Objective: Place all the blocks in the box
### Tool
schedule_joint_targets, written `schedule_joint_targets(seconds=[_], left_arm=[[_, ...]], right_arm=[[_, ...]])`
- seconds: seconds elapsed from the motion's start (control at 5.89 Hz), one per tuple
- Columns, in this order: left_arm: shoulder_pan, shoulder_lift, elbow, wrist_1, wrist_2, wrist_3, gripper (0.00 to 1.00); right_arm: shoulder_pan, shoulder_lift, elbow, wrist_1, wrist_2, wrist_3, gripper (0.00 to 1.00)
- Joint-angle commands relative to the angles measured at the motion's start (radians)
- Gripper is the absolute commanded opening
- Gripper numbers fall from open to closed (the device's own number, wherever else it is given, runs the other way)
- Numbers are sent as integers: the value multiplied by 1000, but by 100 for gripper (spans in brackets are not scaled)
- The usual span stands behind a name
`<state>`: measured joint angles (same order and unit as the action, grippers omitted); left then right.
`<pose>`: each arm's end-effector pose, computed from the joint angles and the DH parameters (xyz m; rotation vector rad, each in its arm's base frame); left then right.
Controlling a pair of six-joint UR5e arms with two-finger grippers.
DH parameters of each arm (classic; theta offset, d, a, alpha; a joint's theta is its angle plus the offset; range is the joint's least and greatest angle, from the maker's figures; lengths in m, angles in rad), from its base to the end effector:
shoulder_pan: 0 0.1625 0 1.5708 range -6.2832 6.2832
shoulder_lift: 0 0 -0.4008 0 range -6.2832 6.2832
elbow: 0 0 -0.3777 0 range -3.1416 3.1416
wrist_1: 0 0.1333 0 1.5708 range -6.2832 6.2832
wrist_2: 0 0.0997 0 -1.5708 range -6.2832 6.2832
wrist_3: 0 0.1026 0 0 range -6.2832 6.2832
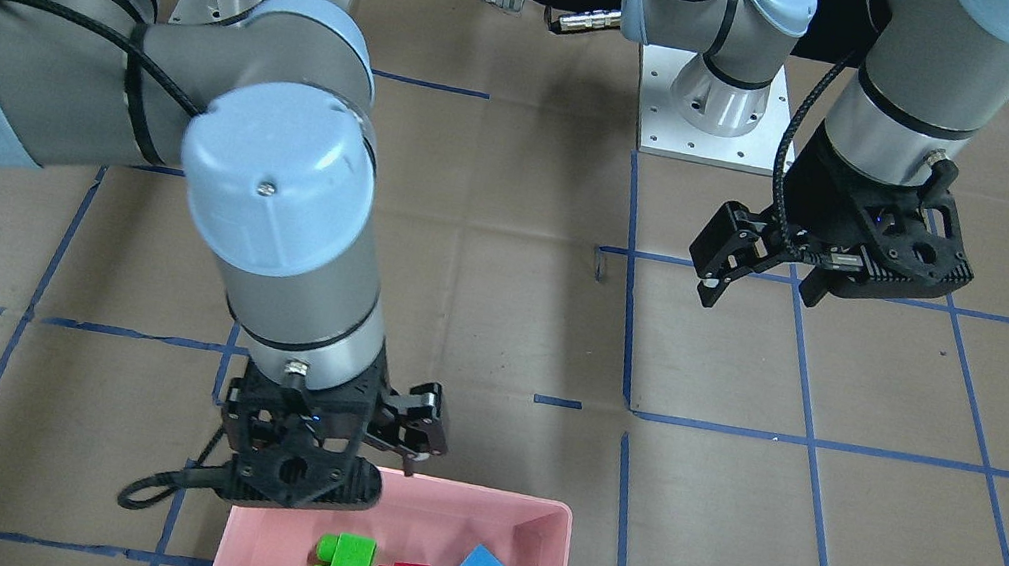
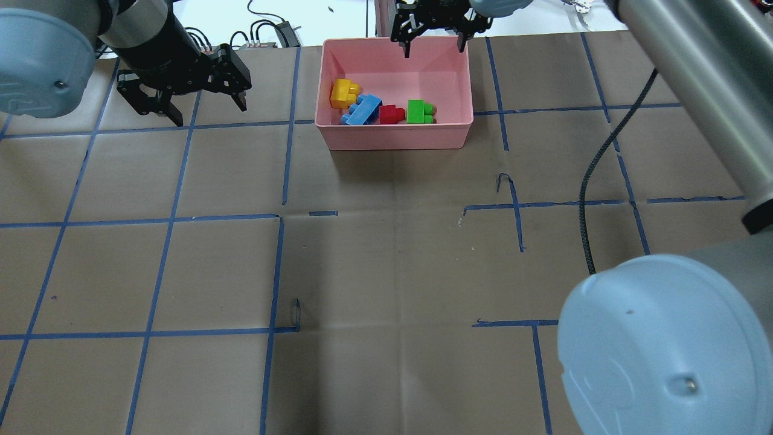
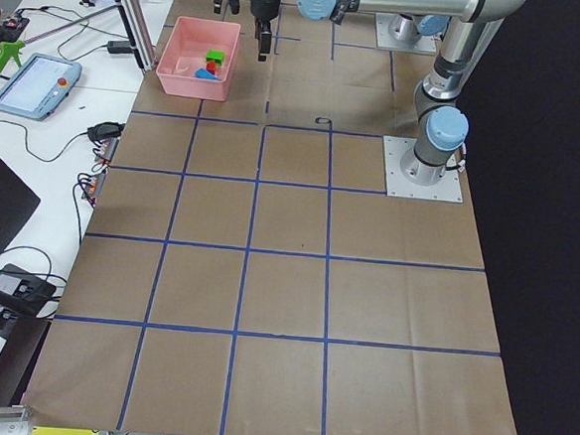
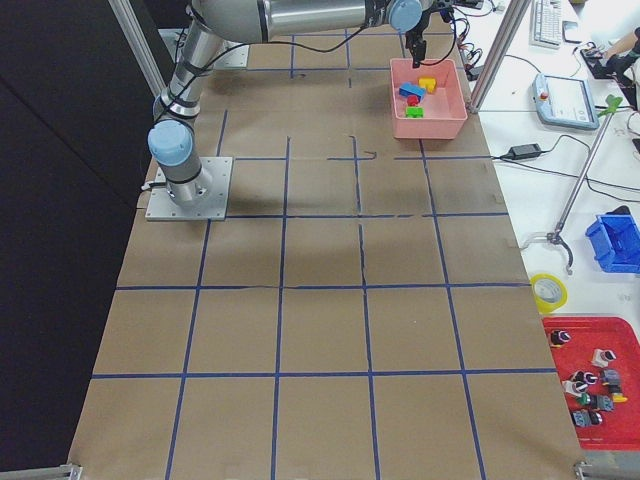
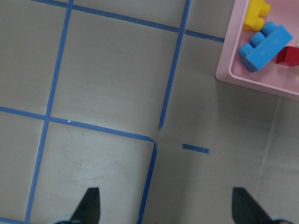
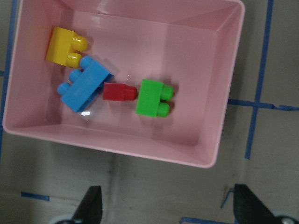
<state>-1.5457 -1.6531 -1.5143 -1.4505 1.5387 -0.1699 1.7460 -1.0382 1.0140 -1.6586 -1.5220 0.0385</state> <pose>-0.1235 -0.5227 0.4595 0.2994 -3.0850 0.1426 0.2567 -0.6569 0.4262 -0.2143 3.0694 -0.1635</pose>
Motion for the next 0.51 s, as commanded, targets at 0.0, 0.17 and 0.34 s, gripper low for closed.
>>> schedule_joint_targets(seconds=[0.0,0.17,0.34], left_arm=[[-1,13,8,-50,3,7,99],[-1,13,11,-53,6,9,99],[-1,15,11,-54,6,9,99]], right_arm=[[-54,-118,34,191,-54,-66,99],[-51,-190,105,253,-99,-63,99],[-51,-295,243,244,-99,-63,100]])
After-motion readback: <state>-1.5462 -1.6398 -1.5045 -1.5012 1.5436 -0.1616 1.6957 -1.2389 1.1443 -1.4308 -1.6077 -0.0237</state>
